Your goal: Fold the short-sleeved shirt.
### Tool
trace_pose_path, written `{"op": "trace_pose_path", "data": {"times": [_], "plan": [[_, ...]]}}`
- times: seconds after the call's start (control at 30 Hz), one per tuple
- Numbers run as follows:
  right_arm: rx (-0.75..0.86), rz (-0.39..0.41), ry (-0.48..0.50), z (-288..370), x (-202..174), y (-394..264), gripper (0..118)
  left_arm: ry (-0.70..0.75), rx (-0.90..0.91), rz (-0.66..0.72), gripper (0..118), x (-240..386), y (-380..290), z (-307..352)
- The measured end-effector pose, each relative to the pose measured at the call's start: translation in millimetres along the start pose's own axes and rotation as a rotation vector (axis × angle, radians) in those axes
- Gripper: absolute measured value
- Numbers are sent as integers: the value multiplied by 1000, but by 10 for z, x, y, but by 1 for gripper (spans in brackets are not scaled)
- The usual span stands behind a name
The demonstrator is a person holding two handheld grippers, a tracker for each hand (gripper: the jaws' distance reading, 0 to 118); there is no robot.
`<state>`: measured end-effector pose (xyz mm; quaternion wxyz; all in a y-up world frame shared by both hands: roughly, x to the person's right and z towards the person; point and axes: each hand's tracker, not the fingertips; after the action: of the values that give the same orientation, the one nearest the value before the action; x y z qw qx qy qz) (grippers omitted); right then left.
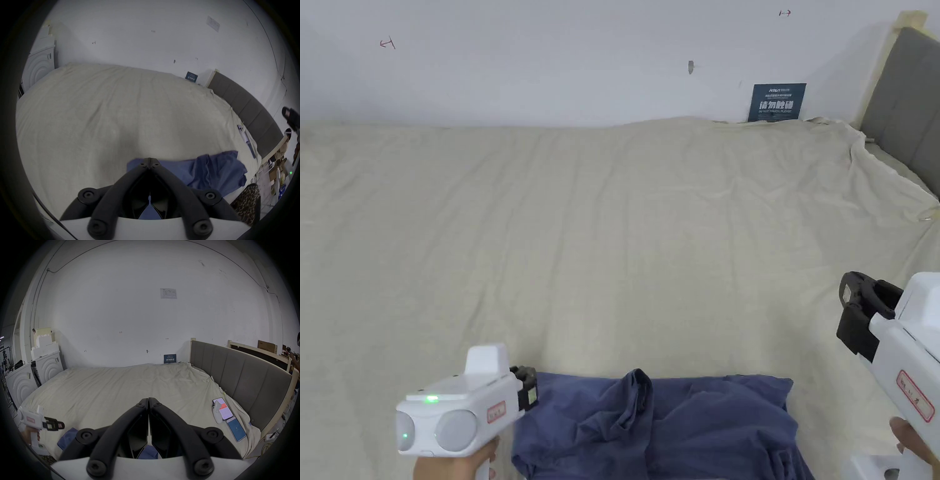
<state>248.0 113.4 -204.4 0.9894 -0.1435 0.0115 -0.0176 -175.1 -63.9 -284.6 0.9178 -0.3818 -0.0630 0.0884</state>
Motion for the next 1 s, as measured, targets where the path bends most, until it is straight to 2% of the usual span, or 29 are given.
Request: {"op": "trace_pose_path", "data": {"times": [0.4, 0.63, 1.0], "plan": [[-31, -7, -32, 25, 136, -95, 0, -53, -107, -185, 0, 703, -516, -306], [-31, -14, -31, 33, 157, -96, 0, -75, -123, -223, 0, 1051, -629, -355], [-31, -20, -34, 39, 175, -110, 0, -141, -118, -208, 0, 1256, -641, -289]]}}
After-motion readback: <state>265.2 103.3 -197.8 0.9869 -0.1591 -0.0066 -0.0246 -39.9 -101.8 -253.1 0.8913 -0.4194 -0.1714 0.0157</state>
